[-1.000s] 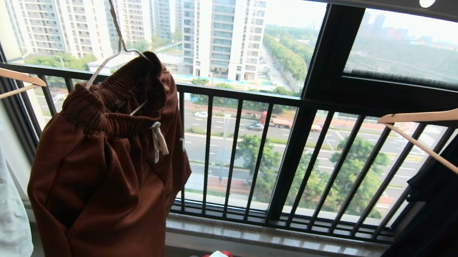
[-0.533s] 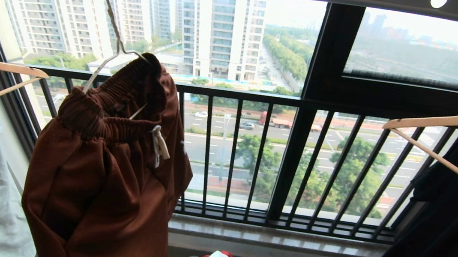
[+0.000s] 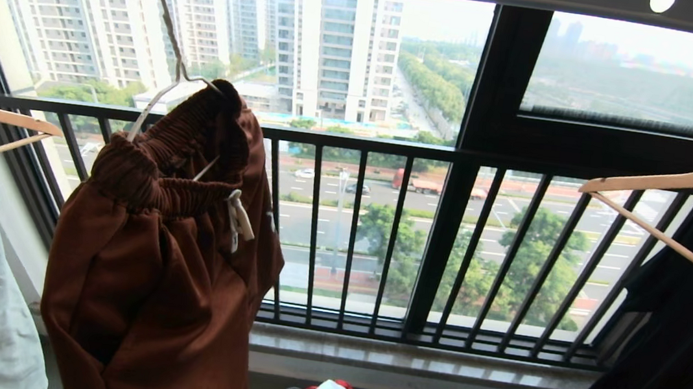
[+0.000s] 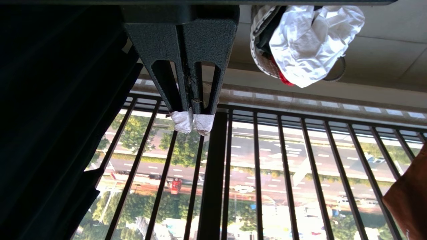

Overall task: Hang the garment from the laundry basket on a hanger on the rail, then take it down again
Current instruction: Take the clothes off the clothes rack

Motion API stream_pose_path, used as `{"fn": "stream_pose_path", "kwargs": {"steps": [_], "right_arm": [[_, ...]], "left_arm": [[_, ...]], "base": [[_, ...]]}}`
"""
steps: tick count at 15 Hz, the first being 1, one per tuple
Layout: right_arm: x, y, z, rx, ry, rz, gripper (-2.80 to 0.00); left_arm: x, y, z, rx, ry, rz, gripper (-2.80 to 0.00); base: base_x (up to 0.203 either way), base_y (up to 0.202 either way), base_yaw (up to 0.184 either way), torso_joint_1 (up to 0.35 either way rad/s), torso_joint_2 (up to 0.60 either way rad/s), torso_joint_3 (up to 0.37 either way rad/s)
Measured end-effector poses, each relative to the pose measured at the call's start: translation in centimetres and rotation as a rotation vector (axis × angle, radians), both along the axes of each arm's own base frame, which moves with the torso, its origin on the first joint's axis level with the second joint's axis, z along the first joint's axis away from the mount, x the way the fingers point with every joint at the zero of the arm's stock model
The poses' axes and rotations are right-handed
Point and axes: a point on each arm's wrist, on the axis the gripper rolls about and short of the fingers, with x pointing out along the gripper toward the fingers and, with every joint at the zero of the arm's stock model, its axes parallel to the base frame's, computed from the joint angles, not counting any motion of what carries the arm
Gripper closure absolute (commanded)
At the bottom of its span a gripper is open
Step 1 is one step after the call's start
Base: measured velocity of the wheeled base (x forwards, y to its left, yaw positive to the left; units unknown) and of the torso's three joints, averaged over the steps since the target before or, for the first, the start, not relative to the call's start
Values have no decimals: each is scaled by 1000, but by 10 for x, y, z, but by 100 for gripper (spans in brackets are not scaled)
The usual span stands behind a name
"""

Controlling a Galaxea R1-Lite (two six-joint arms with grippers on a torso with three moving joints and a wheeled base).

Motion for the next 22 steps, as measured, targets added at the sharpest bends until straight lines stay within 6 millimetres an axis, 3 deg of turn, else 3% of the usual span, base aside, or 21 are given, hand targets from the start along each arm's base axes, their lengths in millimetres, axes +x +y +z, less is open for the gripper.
{"fn": "stream_pose_path", "kwargs": {"steps": [3, 6, 13, 15, 18, 19, 22], "right_arm": [[0, 0, 0, -1, 1, 1, 0], [0, 0, 0, 1, 1, 3, 0], [0, 0, 0, 0, 0, 4, 0], [0, 0, 0, 0, 1, 6, 0], [0, 0, 0, 1, 1, 7, 0], [0, 0, 0, 1, 1, 7, 0], [0, 0, 0, 2, 1, 7, 0]], "left_arm": [[-4, -1, 41, -14, -1, -56, 0], [9, -2, 87, -15, 67, -133, 0], [75, -8, 231, -58, 190, -289, 0], [97, -11, 258, -70, 273, -329, 0], [133, -20, 280, -73, 434, -355, 0], [145, -23, 285, -66, 479, -339, -280], [174, -37, 291, -14, 555, -271, -280]], "base": [[0, 0, 0, 0, 0, 0], [0, 0, 0, 0, 0, 0], [0, 0, 0, 0, 0, 0], [0, 0, 0, 0, 0, 0], [0, 0, 0, 0, 0, 0], [0, 0, 0, 0, 0, 0], [0, 0, 0, 0, 0, 0]]}}
